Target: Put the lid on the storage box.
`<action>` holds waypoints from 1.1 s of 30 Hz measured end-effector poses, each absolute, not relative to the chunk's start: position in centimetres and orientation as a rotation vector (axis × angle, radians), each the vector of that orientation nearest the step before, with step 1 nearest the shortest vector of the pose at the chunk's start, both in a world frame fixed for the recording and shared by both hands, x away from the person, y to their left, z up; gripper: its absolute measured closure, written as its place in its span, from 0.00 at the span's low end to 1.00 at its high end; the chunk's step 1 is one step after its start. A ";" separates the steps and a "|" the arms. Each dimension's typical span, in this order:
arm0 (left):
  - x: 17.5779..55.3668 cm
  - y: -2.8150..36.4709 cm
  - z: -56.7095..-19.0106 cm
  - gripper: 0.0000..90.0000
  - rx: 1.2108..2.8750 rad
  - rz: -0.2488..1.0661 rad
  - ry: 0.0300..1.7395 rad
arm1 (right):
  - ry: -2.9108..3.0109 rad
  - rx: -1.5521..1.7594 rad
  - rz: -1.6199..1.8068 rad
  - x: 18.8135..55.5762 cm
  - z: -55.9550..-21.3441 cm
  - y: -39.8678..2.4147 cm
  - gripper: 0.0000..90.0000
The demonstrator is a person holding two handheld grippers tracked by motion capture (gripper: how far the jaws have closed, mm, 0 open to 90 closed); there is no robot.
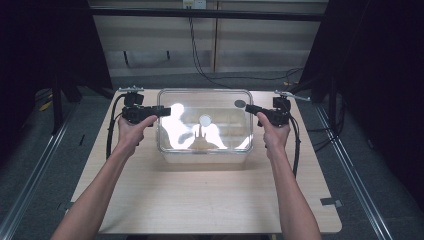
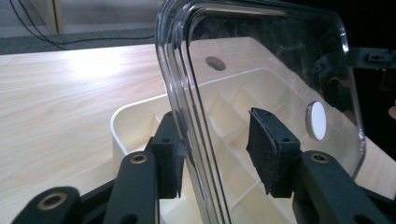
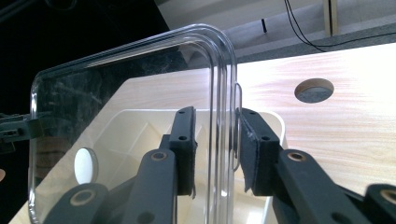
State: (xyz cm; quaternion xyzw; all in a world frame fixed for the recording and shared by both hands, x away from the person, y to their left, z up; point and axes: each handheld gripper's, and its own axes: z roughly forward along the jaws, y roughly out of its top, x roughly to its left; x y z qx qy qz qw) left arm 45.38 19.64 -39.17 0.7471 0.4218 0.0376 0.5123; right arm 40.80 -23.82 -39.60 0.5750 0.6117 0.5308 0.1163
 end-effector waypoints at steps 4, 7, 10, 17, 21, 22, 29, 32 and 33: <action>45.8 19.6 -39.6 0.62 1.806 0.095 1.027 | 1.799 1.694 1.545 41.2 -40.0 -23.9 0.76; 46.1 19.6 -40.0 0.61 1.816 0.093 1.036 | 1.812 1.698 1.520 41.5 -40.2 -23.7 0.75; 46.6 19.7 -40.5 0.60 1.837 0.085 1.024 | 1.832 1.709 1.490 42.0 -40.6 -23.7 0.73; 47.3 19.8 -41.3 0.59 1.849 0.065 1.032 | 1.845 1.735 1.470 42.7 -41.5 -23.6 0.72; 47.6 19.6 -41.8 0.58 1.868 0.070 1.049 | 1.867 1.728 1.415 43.0 -41.9 -23.2 0.68; 47.5 19.6 -41.9 0.57 1.863 0.067 1.052 | 1.875 1.732 1.410 43.1 -42.1 -23.2 0.67; 48.0 19.6 -42.5 0.57 1.848 0.050 1.070 | 1.886 1.748 1.398 43.5 -42.6 -23.3 0.66; 48.1 19.5 -42.6 0.57 1.852 0.046 1.072 | 1.892 1.754 1.384 43.5 -42.8 -23.3 0.66; 48.1 19.5 -42.7 0.56 1.854 0.048 1.071 | 1.893 1.755 1.385 43.6 -42.9 -23.3 0.66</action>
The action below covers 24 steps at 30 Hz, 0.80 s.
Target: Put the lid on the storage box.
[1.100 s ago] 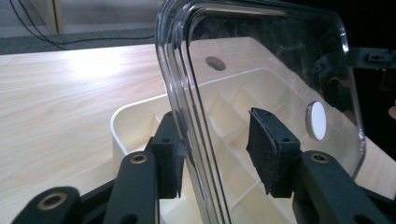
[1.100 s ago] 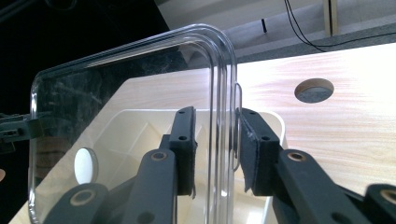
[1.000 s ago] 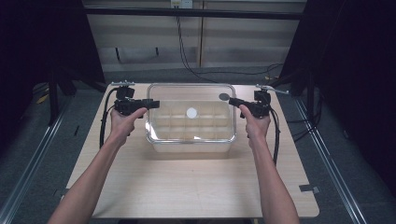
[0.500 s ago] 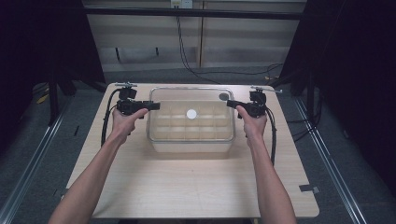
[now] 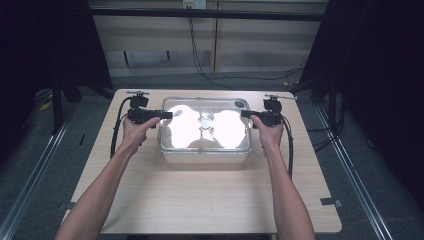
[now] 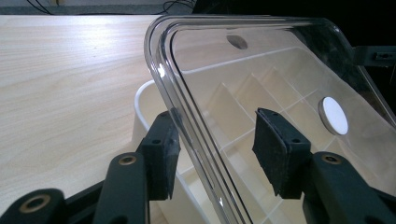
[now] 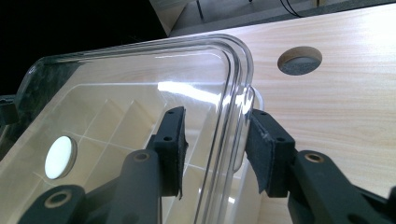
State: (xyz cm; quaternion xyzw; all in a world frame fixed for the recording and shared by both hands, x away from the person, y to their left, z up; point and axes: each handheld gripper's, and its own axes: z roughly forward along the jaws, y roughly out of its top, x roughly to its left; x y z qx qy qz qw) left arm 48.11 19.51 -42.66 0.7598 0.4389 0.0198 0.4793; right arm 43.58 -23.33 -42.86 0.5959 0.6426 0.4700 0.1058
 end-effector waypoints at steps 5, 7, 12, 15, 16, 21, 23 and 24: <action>48.3 19.5 -43.0 0.56 1.865 0.047 1.077 | 1.904 1.757 1.348 43.8 -43.2 -23.0 0.62; 48.4 19.5 -43.1 0.56 1.864 0.038 1.083 | 1.911 1.759 1.335 43.8 -43.4 -22.9 0.61; 48.6 19.7 -43.5 0.56 1.873 0.041 1.099 | 1.918 1.760 1.316 43.9 -43.6 -22.9 0.61; 48.6 19.7 -43.7 0.56 1.878 0.035 1.101 | 1.925 1.765 1.288 44.1 -43.8 -22.7 0.60; 48.6 19.7 -43.8 0.56 1.876 0.037 1.106 | 1.926 1.768 1.279 44.1 -43.9 -22.6 0.59; 48.7 19.6 -44.2 0.55 1.887 0.042 1.118 | 1.939 1.764 1.248 44.2 -44.1 -22.3 0.55; 48.7 19.5 -44.2 0.54 1.890 0.058 1.122 | 1.950 1.756 1.216 44.2 -44.2 -22.1 0.53; 48.7 19.5 -44.2 0.54 1.900 0.058 1.120 | 1.950 1.760 1.216 44.2 -44.2 -22.1 0.53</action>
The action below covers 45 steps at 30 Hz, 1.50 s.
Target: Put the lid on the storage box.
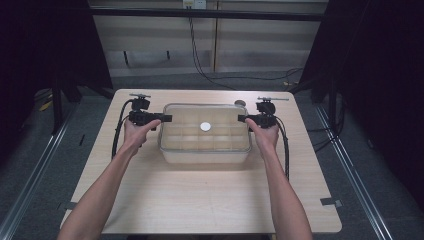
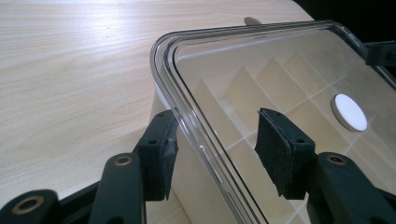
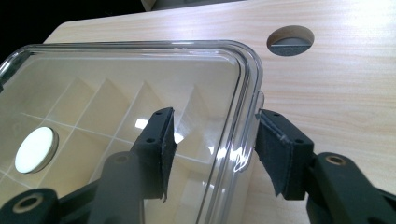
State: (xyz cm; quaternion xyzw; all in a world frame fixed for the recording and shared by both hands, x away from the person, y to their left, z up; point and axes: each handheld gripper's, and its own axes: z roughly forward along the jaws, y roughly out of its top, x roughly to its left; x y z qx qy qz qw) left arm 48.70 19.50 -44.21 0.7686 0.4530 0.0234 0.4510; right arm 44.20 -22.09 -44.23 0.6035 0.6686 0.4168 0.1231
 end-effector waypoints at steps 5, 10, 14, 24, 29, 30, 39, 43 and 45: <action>48.6 19.6 -44.4 0.51 1.911 0.052 1.119 | 1.943 1.773 1.204 44.2 -44.4 -21.7 0.51; 48.4 19.6 -44.8 0.50 1.900 0.043 1.131 | 1.960 1.769 1.194 44.2 -44.6 -21.6 0.50; 48.3 19.8 -44.9 0.49 1.893 0.051 1.128 | 1.945 1.739 1.169 44.1 -44.5 -21.4 0.48; 48.0 19.8 -44.9 0.40 1.898 0.056 1.166 | 1.932 1.729 1.213 43.7 -44.4 -21.7 0.44; 47.4 19.7 -44.5 0.37 1.917 0.068 1.155 | 1.945 1.722 1.246 43.2 -44.4 -22.2 0.40; 47.2 19.7 -44.4 0.36 1.916 0.069 1.141 | 1.946 1.713 1.257 43.0 -44.4 -22.2 0.39; 45.0 20.6 -42.8 0.36 1.903 0.148 1.063 | 1.953 1.604 1.248 41.7 -43.3 -22.2 0.37; 44.0 21.2 -42.4 0.34 1.893 0.167 1.053 | 1.949 1.555 1.279 40.8 -42.4 -22.1 0.39; 43.4 21.3 -42.4 0.34 1.917 0.164 1.036 | 1.950 1.532 1.289 40.2 -41.9 -22.1 0.39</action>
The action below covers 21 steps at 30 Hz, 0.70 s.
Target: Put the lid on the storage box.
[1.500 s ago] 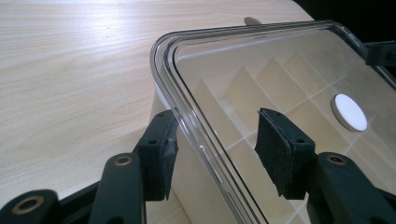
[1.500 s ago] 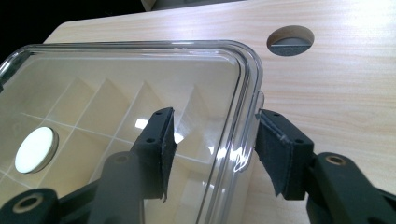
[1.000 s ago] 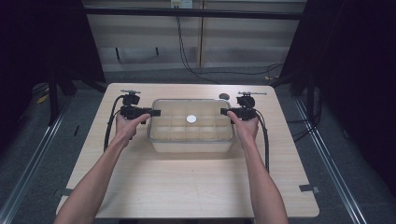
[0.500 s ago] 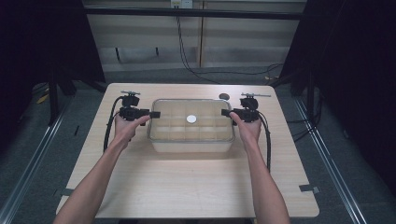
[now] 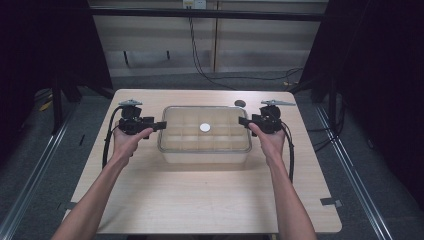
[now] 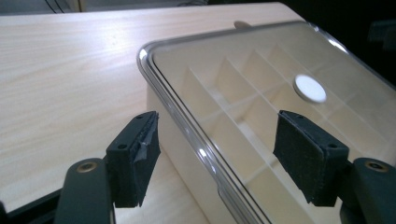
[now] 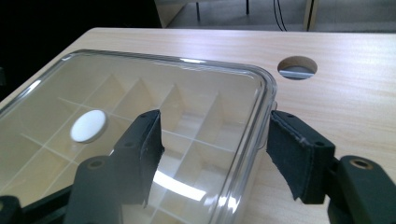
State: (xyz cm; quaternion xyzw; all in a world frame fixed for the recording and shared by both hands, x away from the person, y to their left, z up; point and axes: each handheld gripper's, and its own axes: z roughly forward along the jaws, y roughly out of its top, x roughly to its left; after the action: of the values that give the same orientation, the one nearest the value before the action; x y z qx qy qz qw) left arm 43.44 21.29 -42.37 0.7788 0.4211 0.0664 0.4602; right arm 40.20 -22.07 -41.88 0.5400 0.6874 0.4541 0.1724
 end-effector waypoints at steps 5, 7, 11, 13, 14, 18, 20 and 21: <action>42.1 21.4 -42.3 0.38 1.945 0.140 1.022 | 1.961 1.491 1.324 38.7 -41.3 -22.2 0.40; 41.1 21.8 -42.3 0.39 1.949 0.135 0.999 | 1.984 1.479 1.338 38.1 -41.2 -22.4 0.44; 40.1 22.3 -42.1 0.39 1.950 0.146 0.996 | 1.987 1.484 1.355 36.9 -40.9 -22.8 0.39; 39.8 22.8 -41.9 0.41 1.932 0.133 0.993 | 1.981 1.478 1.357 36.3 -40.7 -23.1 0.38; 39.8 22.8 -41.9 0.45 1.932 0.133 0.993 | 1.986 1.477 1.359 36.0 -40.7 -23.2 0.38; 38.4 23.2 -41.7 0.44 1.944 0.130 0.965 | 2.005 1.452 1.345 34.4 -40.7 -23.4 0.37; 37.7 23.4 -41.9 0.43 1.943 0.133 0.956 | 2.005 1.447 1.324 33.5 -40.8 -23.4 0.36; 37.4 23.4 -42.0 0.43 1.945 0.130 0.954 | 2.007 1.443 1.328 33.1 -40.9 -23.4 0.36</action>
State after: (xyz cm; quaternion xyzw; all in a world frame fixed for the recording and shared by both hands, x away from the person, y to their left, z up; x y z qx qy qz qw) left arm 37.36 23.36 -41.97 0.7925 0.3888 0.0531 0.4670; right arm 33.10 -23.40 -40.90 0.5071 0.7052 0.4667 0.1667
